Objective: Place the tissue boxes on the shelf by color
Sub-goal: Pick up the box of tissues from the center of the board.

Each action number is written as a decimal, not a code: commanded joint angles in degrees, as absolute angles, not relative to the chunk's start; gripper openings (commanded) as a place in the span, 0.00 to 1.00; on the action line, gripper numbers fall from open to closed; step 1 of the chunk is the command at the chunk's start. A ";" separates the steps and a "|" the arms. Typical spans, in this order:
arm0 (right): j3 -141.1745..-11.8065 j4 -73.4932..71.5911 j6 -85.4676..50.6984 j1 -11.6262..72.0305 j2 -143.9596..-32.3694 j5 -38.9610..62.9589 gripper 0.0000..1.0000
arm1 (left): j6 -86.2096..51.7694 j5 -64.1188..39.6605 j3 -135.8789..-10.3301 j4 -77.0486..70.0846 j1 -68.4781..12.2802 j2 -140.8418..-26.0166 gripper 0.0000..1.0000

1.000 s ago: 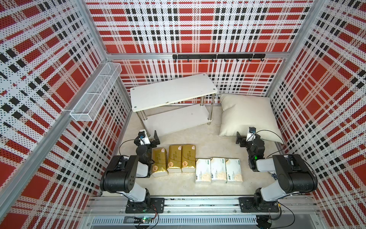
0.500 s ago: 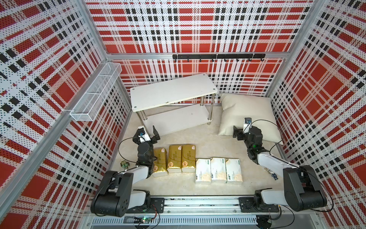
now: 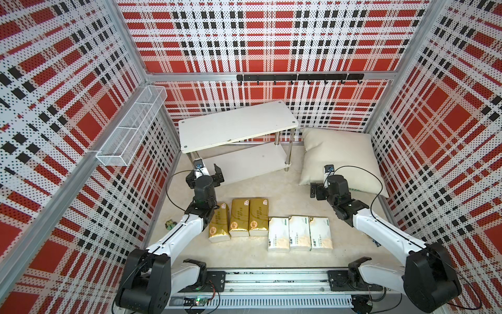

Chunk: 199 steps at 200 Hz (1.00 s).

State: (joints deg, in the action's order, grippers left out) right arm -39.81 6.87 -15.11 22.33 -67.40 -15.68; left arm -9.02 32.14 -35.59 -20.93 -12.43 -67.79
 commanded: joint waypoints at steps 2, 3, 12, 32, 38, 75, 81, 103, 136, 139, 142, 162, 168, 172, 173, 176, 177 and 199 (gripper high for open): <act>-40.74 20.62 -23.23 24.44 -63.14 -16.77 1.00 | -18.73 35.54 -38.81 -4.32 -12.19 -67.56 0.99; -40.76 21.03 -23.48 24.53 -62.99 -16.60 1.00 | -18.90 35.48 -38.88 -4.14 -12.16 -67.44 0.99; -41.26 24.17 -25.91 25.00 -62.06 -15.37 1.00 | -20.44 34.82 -38.85 -3.11 -12.20 -66.67 0.99; -42.99 31.97 -29.84 28.14 -62.43 -14.47 1.00 | -23.12 31.39 -38.28 -1.56 -11.75 -64.69 0.99; -43.12 33.78 -30.97 29.56 -62.66 -15.05 1.00 | -23.68 30.83 -38.09 -1.04 -11.82 -64.08 0.99; -41.65 39.46 -40.88 35.62 -62.32 -14.31 1.00 | -25.55 31.64 -38.86 4.88 -13.71 -61.60 0.99; -41.56 40.33 -42.15 36.35 -62.16 -13.72 1.00 | -25.88 31.58 -39.43 6.48 -13.72 -61.90 0.99; -41.91 44.42 -46.12 39.49 -61.31 -14.34 1.00 | -25.93 29.53 -40.08 9.62 -13.71 -62.74 0.99; -40.65 48.83 -50.91 40.94 -58.83 -14.36 1.00 | -27.05 27.78 -39.77 10.11 -15.45 -61.97 1.00; -40.46 49.03 -51.28 40.96 -58.51 -14.28 1.00 | -27.00 27.70 -39.83 10.18 -15.69 -61.99 0.99; -40.13 49.08 -51.68 40.98 -58.20 -14.16 1.00 | -27.02 27.74 -39.96 10.26 -15.79 -61.99 0.99; -38.21 49.85 -53.37 40.97 -55.62 -13.81 1.00 | -26.15 28.08 -40.58 10.44 -16.44 -62.26 0.99; -37.71 50.23 -53.78 41.02 -55.01 -13.90 1.00 | -25.90 28.07 -40.90 10.61 -16.52 -62.46 0.99; -37.54 50.46 -53.89 41.01 -54.79 -13.93 1.00 | -25.74 28.00 -41.11 10.70 -16.52 -62.63 0.99; -37.49 50.50 -53.88 40.98 -54.68 -13.91 1.00 | -25.70 28.02 -41.17 10.71 -16.52 -62.69 0.99; -37.27 50.67 -53.92 40.97 -54.54 -13.87 1.00 | -25.55 28.03 -41.26 10.71 -16.60 -62.78 0.99; -37.22 50.78 -53.94 40.96 -54.47 -13.83 1.00 | -25.52 28.04 -41.33 10.72 -16.61 -62.81 0.99; -36.27 52.02 -53.90 41.13 -53.94 -13.53 1.00 | -25.07 28.08 -41.90 10.72 -16.70 -63.29 0.99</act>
State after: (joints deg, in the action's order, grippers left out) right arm -37.12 49.25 -52.01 40.77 -54.92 -13.80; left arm -25.98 28.47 -39.75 9.96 -16.47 -62.83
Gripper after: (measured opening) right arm 0.999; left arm 0.993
